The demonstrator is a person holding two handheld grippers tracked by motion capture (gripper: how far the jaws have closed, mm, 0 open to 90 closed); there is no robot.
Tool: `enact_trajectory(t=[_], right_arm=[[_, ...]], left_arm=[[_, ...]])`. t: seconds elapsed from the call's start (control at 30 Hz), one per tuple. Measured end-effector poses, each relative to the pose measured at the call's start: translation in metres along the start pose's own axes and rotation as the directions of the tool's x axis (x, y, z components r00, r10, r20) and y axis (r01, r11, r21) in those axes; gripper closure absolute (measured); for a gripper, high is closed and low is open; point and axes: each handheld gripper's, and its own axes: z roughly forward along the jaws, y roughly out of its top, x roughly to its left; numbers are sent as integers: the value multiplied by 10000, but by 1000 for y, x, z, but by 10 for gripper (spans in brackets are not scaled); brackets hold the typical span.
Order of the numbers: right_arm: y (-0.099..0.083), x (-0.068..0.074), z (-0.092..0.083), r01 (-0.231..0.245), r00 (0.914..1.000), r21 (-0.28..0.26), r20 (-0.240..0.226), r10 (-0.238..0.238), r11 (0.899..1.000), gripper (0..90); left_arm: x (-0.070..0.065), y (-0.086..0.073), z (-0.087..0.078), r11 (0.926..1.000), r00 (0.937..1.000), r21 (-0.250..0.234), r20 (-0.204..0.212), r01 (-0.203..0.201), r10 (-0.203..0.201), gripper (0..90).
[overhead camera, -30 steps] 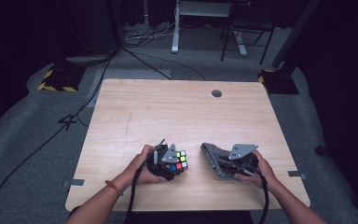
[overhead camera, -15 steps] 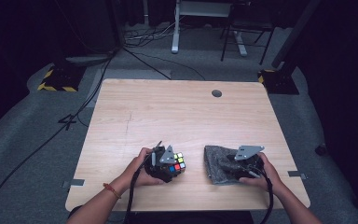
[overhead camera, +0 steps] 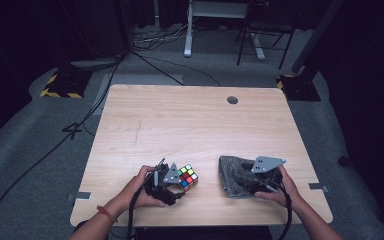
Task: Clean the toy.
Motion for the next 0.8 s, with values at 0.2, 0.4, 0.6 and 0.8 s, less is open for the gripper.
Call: enact_trajectory(t=[0.2,0.4,0.6,0.8], right_arm=[[8,11,12,284,9994,90,-220,-282,9996,390],[20,23,28,787,9953,242,-576,-772,9966,400],[35,29,40,1158,9907,279,-748,-1135,9929,409],[49,35,53,1461,9847,268,-1000,-1428,9889,413]], left_arm=[[-19,-2,0,9982,9967,271,619,-541,524,292],[-18,-2,2,9987,9977,254,525,-433,419,230],[6,-4,1,9977,9984,-466,295,488,-475,161],[13,11,12,9987,9946,-372,966,-342,376,158]])
